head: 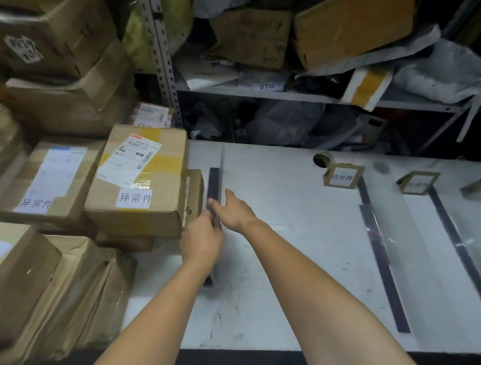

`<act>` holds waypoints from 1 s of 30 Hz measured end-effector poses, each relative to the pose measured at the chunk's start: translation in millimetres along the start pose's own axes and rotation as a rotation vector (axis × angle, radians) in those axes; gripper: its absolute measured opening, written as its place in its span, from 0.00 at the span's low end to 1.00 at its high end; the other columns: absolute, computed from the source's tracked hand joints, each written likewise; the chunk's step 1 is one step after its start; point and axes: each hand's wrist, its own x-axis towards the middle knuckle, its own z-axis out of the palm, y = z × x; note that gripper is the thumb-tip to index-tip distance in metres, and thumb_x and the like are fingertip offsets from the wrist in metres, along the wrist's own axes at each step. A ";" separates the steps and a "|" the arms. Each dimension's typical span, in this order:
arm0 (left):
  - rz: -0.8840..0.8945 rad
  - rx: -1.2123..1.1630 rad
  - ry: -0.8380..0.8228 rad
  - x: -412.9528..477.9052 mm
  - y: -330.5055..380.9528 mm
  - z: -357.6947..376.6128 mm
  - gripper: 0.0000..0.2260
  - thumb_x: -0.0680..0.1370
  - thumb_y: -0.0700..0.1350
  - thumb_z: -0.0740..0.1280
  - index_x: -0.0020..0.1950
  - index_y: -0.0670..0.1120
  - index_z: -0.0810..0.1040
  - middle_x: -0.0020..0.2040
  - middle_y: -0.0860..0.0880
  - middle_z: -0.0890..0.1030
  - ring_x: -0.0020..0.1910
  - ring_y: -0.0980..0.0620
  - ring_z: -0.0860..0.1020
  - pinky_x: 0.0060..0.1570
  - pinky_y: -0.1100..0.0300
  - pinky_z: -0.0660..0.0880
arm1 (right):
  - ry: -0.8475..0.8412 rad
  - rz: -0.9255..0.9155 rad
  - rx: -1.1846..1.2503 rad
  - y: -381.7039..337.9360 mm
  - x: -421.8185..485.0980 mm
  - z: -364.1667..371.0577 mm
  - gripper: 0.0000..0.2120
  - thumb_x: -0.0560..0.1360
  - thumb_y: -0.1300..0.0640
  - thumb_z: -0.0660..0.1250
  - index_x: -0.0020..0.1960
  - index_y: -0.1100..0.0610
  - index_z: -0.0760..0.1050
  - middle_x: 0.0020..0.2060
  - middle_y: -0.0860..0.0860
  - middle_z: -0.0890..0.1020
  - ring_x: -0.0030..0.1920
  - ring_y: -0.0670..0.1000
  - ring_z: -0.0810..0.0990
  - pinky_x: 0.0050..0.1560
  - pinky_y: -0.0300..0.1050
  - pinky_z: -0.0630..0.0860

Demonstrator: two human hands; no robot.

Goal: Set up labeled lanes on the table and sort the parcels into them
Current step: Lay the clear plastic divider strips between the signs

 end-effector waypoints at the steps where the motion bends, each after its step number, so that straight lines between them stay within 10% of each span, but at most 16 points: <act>1: 0.002 -0.036 0.025 -2.1 -2.0 -3.5 0.04 0.81 0.47 0.61 0.50 0.49 0.74 0.45 0.46 0.80 0.44 0.41 0.79 0.44 0.49 0.79 | 0.003 0.010 0.035 -1.5 -0.5 2.1 0.40 0.79 0.33 0.56 0.81 0.55 0.51 0.77 0.57 0.65 0.75 0.61 0.67 0.70 0.56 0.68; 7: 0.070 -0.062 0.083 -3.8 -3.6 -41.2 0.04 0.79 0.47 0.64 0.44 0.50 0.74 0.41 0.50 0.79 0.42 0.45 0.79 0.42 0.52 0.78 | 0.107 0.024 0.028 -26.5 -15.9 -0.9 0.48 0.72 0.21 0.49 0.82 0.47 0.44 0.82 0.51 0.42 0.81 0.58 0.39 0.77 0.64 0.47; 17: 0.286 -0.300 0.043 -17.3 61.4 -131.6 0.06 0.77 0.47 0.65 0.41 0.48 0.75 0.38 0.51 0.78 0.38 0.50 0.76 0.35 0.56 0.71 | 0.179 -0.008 0.785 -84.0 -40.8 -77.4 0.44 0.66 0.23 0.63 0.77 0.41 0.62 0.74 0.45 0.68 0.71 0.52 0.69 0.69 0.60 0.70; 21: 0.183 -0.720 -0.298 -26.9 82.6 -137.9 0.17 0.79 0.59 0.62 0.53 0.47 0.80 0.51 0.47 0.83 0.52 0.46 0.80 0.55 0.42 0.79 | 0.286 -0.037 0.840 -73.2 -54.8 -106.0 0.41 0.70 0.28 0.64 0.77 0.47 0.63 0.72 0.48 0.69 0.69 0.53 0.70 0.69 0.61 0.71; 24: 0.085 -0.690 -0.525 -42.6 100.7 -125.7 0.34 0.75 0.71 0.59 0.74 0.52 0.67 0.76 0.48 0.66 0.74 0.41 0.66 0.68 0.36 0.66 | 0.362 -0.065 0.865 -50.8 -73.5 -132.2 0.37 0.74 0.31 0.62 0.76 0.50 0.64 0.70 0.49 0.71 0.66 0.52 0.71 0.67 0.57 0.70; 30: 0.113 -0.658 -0.987 -81.6 156.7 -68.1 0.47 0.59 0.82 0.65 0.75 0.68 0.63 0.79 0.53 0.61 0.75 0.40 0.65 0.66 0.31 0.67 | 0.507 -0.031 0.930 25.7 -123.5 -196.5 0.32 0.73 0.30 0.62 0.73 0.44 0.68 0.67 0.46 0.72 0.67 0.54 0.71 0.69 0.59 0.69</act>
